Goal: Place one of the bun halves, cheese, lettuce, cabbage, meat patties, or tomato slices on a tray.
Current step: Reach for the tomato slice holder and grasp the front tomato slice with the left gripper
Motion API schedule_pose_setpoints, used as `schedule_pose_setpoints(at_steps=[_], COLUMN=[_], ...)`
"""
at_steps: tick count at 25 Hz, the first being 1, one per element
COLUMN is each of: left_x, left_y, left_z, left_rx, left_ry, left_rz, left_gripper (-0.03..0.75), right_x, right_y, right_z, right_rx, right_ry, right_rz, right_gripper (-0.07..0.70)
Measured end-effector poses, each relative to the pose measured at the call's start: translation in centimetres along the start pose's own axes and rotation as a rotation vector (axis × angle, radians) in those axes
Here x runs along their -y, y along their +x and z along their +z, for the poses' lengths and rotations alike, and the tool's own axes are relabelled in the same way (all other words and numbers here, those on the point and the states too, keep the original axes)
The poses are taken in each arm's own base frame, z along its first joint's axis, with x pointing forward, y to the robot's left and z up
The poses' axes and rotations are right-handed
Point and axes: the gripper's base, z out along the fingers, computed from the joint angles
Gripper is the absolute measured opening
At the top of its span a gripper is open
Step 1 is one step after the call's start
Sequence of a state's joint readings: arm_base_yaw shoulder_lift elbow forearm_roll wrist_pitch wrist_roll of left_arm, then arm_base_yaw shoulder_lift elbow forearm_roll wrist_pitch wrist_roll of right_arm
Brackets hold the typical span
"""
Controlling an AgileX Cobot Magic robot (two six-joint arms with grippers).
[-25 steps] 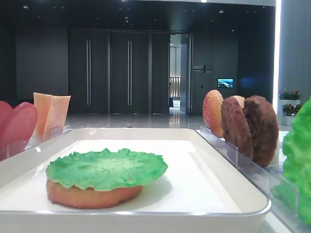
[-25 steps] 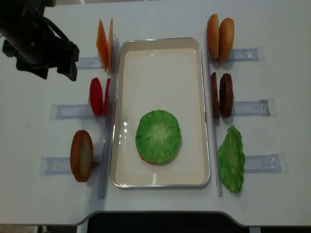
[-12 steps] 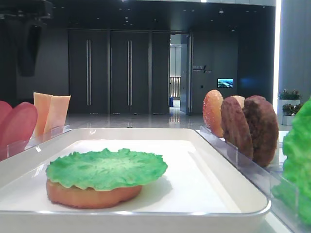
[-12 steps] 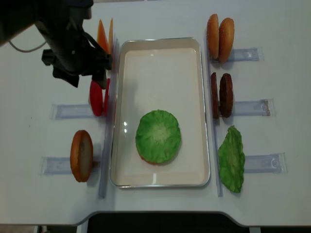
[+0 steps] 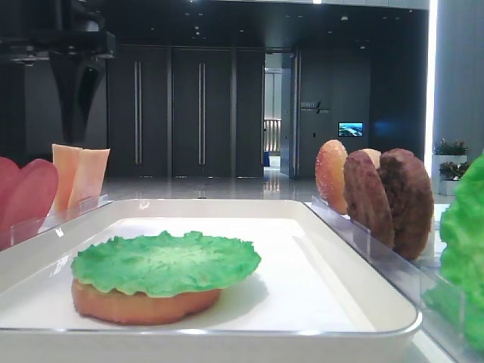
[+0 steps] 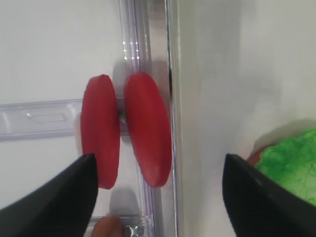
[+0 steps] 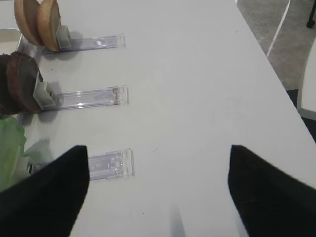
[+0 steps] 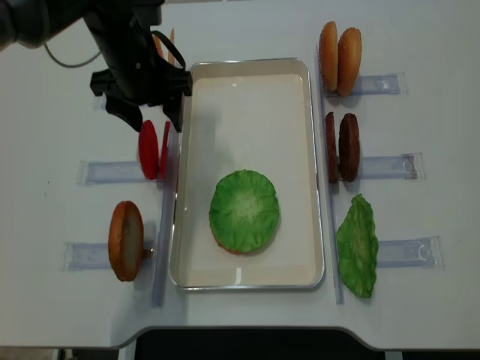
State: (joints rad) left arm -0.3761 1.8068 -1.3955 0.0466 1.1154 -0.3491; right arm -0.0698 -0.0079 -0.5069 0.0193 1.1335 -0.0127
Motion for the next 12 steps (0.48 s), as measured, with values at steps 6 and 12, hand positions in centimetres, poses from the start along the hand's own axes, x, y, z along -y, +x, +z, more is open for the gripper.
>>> schedule_pose_setpoints(at_steps=[6, 12], left_x=[0.6, 0.8], left_y=[-0.1, -0.2], left_z=[1.6, 2.7], left_rx=[-0.048, -0.079], left_ry=[0.011, 0.006], left_rz=[-0.004, -0.006], left_gripper=[0.597, 0.597], right_x=[0.0, 0.0], right_y=[0.0, 0.0], right_z=[0.0, 0.0], right_rx=[0.000, 0.000], right_ry=[0.000, 0.000], right_rz=[0.000, 0.000], right_gripper=[0.549, 0.549])
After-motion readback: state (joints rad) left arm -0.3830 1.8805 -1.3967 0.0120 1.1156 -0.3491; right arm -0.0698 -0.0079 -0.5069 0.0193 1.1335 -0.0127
